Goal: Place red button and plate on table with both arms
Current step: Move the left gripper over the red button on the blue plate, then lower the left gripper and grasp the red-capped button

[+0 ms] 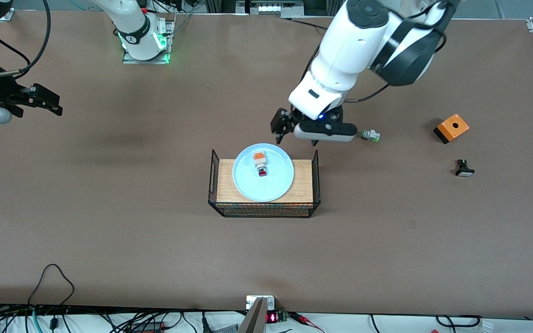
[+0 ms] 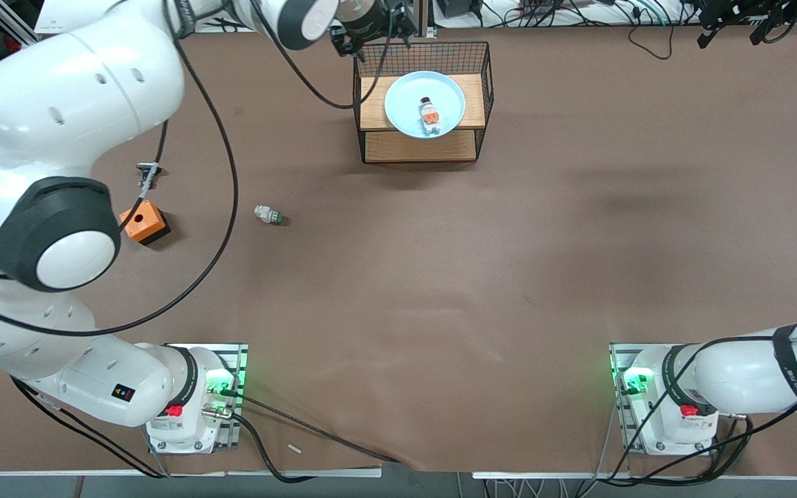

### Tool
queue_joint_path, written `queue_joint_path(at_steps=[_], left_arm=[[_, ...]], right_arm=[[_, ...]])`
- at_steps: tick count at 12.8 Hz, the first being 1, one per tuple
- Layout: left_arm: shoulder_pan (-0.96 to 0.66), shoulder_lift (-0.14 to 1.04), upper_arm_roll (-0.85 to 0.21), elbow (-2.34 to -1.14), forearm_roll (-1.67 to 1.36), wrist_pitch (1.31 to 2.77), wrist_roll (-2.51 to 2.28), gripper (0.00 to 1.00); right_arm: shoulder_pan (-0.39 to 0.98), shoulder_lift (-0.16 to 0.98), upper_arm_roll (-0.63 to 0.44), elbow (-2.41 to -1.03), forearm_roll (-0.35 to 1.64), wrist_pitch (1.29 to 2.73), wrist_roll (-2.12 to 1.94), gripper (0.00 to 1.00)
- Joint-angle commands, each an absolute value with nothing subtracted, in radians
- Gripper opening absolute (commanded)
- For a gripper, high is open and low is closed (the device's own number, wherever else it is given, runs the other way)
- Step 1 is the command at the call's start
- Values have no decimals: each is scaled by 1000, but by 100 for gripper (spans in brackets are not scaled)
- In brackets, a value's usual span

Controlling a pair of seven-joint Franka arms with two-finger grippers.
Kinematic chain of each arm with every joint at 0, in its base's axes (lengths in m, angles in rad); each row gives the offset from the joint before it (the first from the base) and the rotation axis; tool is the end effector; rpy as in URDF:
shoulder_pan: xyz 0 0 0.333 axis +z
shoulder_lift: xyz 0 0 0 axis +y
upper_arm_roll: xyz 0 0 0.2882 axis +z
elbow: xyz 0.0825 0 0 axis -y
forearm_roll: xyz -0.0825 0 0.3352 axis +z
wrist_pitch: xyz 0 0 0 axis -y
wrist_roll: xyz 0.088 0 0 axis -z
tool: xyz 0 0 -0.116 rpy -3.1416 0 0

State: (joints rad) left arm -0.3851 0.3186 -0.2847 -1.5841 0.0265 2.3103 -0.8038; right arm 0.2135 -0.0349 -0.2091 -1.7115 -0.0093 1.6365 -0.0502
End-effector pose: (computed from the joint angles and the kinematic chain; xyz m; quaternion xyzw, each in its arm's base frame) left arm 0.5136 -0.3777 0.4850 0.9747 0.0746 0.1342 0.1625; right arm 0.4979 -0.0003 0.5507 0.9994 0.0278 -0.0204 0.0005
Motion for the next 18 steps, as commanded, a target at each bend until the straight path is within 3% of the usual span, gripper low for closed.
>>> queue_joint_path(at_steps=[1,9,14,16,18], left_arm=[[-438,396,-272,-1551,78,2407,-978,100],[-580,589,-265,-1516,615,2391,-1465,100],[-606,624,-255,-1516,673,2393,-1499,99],[-606,633,-255,-1516,675,2393,-1496,80],[-606,627,-256,-1520,664,2393,-1500,52]], right_arm=[[213,-34,-207,-1706,-14,1634,-49,100],[213,-32,-207,-1706,-14,1631,-49,100],[209,-32,-210,-1704,-14,1626,-49,100],[209,-32,-210,-1703,-15,1628,-51,100],[209,-32,-210,-1703,-18,1626,-51,100]])
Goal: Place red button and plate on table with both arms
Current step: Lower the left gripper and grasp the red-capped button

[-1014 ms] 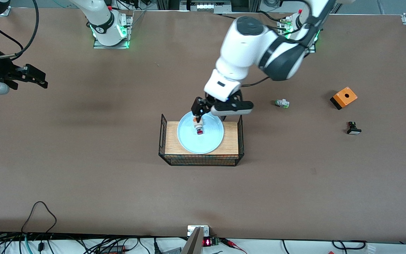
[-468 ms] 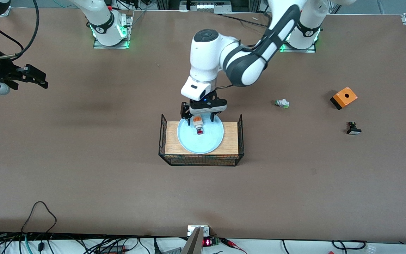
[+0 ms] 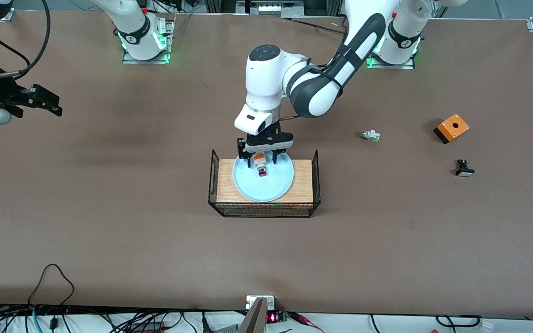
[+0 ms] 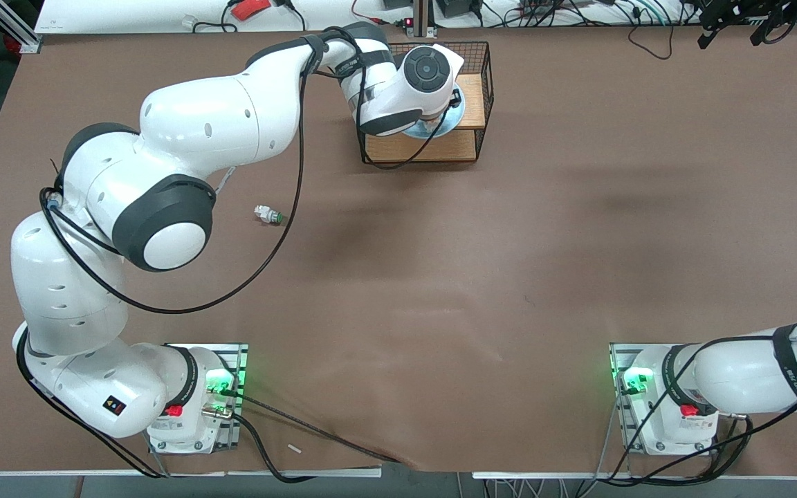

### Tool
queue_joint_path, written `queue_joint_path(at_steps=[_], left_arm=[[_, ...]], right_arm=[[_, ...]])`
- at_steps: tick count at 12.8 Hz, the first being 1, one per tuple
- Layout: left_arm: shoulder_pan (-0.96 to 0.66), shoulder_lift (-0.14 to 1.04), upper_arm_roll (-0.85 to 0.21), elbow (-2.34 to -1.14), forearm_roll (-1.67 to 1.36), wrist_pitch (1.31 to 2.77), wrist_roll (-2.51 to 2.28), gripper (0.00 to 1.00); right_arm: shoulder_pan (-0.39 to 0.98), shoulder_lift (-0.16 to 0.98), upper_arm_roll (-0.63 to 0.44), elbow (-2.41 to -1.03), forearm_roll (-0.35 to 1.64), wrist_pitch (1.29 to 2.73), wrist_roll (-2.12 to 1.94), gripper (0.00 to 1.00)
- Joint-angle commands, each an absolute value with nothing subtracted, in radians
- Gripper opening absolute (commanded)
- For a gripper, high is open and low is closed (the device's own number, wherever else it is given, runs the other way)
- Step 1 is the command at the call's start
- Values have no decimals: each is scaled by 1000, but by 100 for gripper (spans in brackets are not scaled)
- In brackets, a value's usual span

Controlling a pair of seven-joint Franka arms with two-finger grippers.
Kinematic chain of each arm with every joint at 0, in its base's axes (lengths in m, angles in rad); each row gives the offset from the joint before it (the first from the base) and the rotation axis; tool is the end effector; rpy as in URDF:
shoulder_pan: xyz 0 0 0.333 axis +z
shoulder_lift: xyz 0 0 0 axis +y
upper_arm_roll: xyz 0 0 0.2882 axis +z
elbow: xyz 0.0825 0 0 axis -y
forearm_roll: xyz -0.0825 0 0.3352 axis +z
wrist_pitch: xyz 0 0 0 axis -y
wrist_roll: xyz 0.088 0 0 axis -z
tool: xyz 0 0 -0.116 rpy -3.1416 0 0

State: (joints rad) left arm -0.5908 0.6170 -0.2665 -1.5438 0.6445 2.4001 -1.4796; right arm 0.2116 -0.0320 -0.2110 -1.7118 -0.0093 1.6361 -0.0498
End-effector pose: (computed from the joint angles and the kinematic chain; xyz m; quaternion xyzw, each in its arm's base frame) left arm 0.4690 -0.4830 0.3230 0.9673 0.1307 0.2106 0.0542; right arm 0.4984 -0.0021 0.5491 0.9994 0.0257 -0.0222 0.0007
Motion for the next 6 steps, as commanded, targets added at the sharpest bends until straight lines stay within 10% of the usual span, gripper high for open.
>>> queue_joint_path(at_steps=[1,6], left_arm=[[-604,626,-259,-1525,664,2391,-1500,44],[-591,580,-268,-1525,655,2324,-1459,34]], right_arm=[[210,-31,-210,-1703,-20,1629,-51,100],[206,-20,-210,-1690,-15,1628,-49,100]])
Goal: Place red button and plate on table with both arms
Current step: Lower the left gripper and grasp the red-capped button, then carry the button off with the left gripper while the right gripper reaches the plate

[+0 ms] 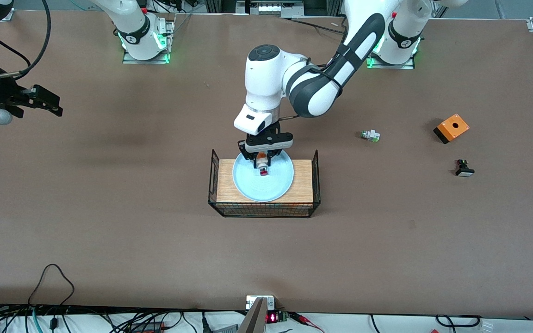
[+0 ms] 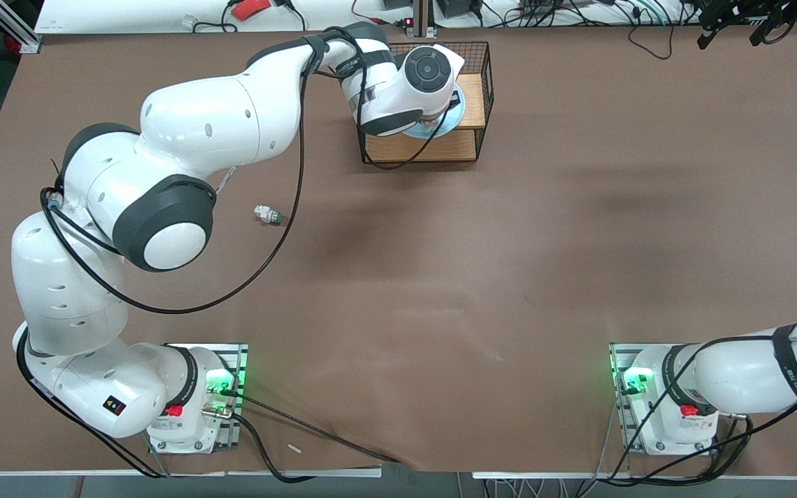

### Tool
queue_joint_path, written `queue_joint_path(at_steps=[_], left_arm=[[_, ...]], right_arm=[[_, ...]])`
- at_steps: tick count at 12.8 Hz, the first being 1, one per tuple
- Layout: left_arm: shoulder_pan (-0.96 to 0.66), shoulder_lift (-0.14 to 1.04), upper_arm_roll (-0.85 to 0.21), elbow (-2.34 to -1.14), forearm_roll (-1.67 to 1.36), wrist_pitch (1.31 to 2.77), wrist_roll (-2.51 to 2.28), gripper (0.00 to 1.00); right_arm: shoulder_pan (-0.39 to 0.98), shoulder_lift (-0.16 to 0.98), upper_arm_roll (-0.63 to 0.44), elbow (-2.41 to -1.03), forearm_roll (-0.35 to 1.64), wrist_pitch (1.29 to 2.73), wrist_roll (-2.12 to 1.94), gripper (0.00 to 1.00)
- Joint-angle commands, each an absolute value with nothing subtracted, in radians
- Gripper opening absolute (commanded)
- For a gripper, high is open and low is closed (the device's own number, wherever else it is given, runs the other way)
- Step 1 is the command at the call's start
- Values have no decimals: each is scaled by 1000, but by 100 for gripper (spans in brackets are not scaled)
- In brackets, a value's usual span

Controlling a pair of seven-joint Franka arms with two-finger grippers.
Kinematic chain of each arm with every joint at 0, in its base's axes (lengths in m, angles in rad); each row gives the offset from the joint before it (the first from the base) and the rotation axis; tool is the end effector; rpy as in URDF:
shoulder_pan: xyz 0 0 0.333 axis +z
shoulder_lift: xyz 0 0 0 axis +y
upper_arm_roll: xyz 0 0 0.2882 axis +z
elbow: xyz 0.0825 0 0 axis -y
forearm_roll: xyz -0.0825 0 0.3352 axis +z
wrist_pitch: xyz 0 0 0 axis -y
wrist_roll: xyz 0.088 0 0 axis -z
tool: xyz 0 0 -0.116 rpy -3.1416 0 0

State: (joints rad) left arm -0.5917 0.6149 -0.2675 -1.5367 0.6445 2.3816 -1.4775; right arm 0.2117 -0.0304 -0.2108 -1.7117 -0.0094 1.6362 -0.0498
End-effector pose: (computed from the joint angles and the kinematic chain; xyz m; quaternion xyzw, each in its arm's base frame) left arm 0.4696 -0.4826 0.3257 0.9673 0.1318 0.2112 0.0489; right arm 0.4988 -0.0019 0.5484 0.9994 0.0259 -0.0229 0.0009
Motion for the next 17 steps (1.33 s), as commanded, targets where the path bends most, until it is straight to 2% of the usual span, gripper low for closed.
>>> queue_joint_path(at_steps=[1,6,9,13,17], left_arm=[[-578,551,-270,-1522,629,2278,-1416,34],[-468,350,-259,-1508,312,2015,-1016,35],[-349,278,-268,-1509,272,1869,-748,37],[-143,242,-270,-1571,204,1855,-267,39],[17,241,-261,-1715,199,1914,87,38]], right_arm=[[206,-18,-210,-1690,-15,1626,-49,100],[218,-20,-206,-1692,-9,1620,30,100],[339,-5,-202,-1690,40,1621,341,100],[515,56,-198,-1672,150,1663,680,100],[702,262,-198,-1513,155,1739,961,100]])
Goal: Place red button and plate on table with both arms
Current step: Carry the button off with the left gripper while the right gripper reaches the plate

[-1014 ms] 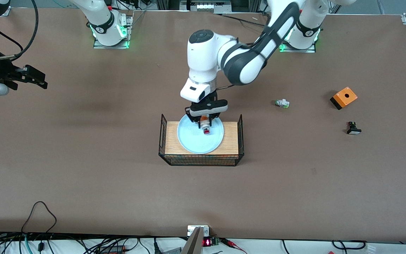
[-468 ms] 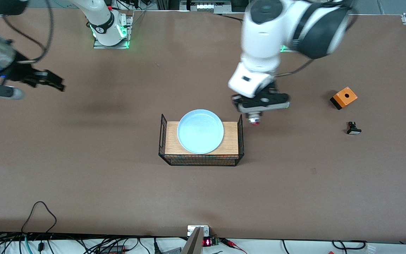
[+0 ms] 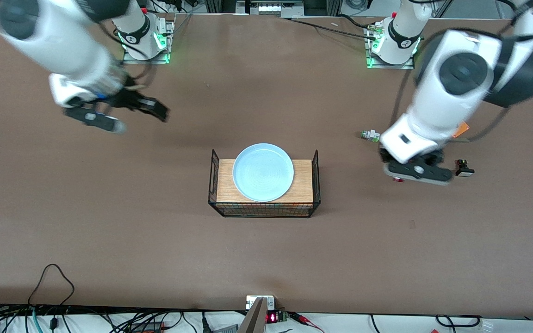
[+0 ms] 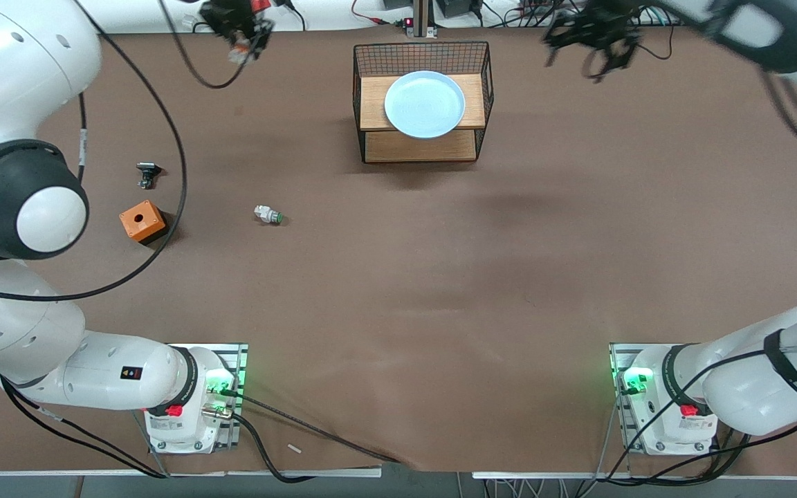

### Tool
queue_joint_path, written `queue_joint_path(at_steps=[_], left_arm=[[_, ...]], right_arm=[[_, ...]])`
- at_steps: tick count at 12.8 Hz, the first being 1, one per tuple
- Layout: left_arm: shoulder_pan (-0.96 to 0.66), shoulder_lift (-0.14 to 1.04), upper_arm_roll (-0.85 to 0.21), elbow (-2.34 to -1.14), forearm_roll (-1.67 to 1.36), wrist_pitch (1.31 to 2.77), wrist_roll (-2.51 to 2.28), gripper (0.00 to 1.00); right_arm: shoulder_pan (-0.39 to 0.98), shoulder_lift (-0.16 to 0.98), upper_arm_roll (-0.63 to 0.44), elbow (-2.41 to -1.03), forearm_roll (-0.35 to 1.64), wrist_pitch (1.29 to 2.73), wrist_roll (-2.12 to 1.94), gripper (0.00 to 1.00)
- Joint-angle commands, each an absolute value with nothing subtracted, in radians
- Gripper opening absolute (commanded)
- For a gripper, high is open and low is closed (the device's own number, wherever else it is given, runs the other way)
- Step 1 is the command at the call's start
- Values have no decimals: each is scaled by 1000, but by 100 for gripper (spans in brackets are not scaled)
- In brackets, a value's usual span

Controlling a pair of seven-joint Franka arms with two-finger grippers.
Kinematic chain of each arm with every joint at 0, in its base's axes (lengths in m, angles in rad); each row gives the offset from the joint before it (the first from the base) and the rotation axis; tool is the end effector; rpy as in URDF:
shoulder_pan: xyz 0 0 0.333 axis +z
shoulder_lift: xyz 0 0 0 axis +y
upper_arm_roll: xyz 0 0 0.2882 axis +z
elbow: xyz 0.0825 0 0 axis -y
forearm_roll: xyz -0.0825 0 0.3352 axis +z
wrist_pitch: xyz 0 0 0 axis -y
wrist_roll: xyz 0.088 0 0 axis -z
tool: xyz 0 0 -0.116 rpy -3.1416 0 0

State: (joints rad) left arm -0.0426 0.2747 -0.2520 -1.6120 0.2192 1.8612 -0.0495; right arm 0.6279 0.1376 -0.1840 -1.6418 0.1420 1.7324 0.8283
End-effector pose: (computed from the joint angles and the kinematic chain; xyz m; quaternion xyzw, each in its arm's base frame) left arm 0.5703 -0.1397 0.4494 -0.9862 0.1496 -0.0044 0.0711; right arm 0.4871 0.2530 0.5003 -0.9773 0.2028 0.0518 0.0328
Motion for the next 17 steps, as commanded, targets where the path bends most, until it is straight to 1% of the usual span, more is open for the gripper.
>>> queue_joint_path(at_steps=[1,2,3,5,6,9,11,13,14,15,17], left_arm=[[44,241,-252,-1765,201,1975,145,39],[55,242,-230,-1814,199,2032,190,39],[57,242,-206,-1880,199,2121,204,39],[58,253,-183,-2090,199,2433,204,39],[57,265,-155,-2171,199,2586,207,41],[61,322,-140,-2253,198,2679,181,41],[63,368,-138,-2273,198,2752,164,41],[61,403,-138,-2275,198,2778,115,45],[61,410,-138,-2275,198,2784,98,59],[60,407,-138,-2273,198,2783,94,100],[54,370,-140,-2270,199,2770,87,100]], right_arm=[[739,303,-198,-1484,156,1777,1044,100],[768,336,-199,-1477,169,1846,1131,100],[791,366,-199,-1479,184,1921,1213,100],[802,425,-199,-1479,189,2020,1317,100],[804,466,-199,-1479,187,2054,1365,100],[825,551,-201,-1480,178,2097,1384,100],[825,569,-201,-1485,181,2115,1385,100],[828,583,-199,-1488,181,2118,1385,100],[828,583,-201,-1488,181,2118,1385,94],[828,583,-201,-1488,181,2117,1385,68],[828,583,-201,-1488,180,2117,1408,35]])
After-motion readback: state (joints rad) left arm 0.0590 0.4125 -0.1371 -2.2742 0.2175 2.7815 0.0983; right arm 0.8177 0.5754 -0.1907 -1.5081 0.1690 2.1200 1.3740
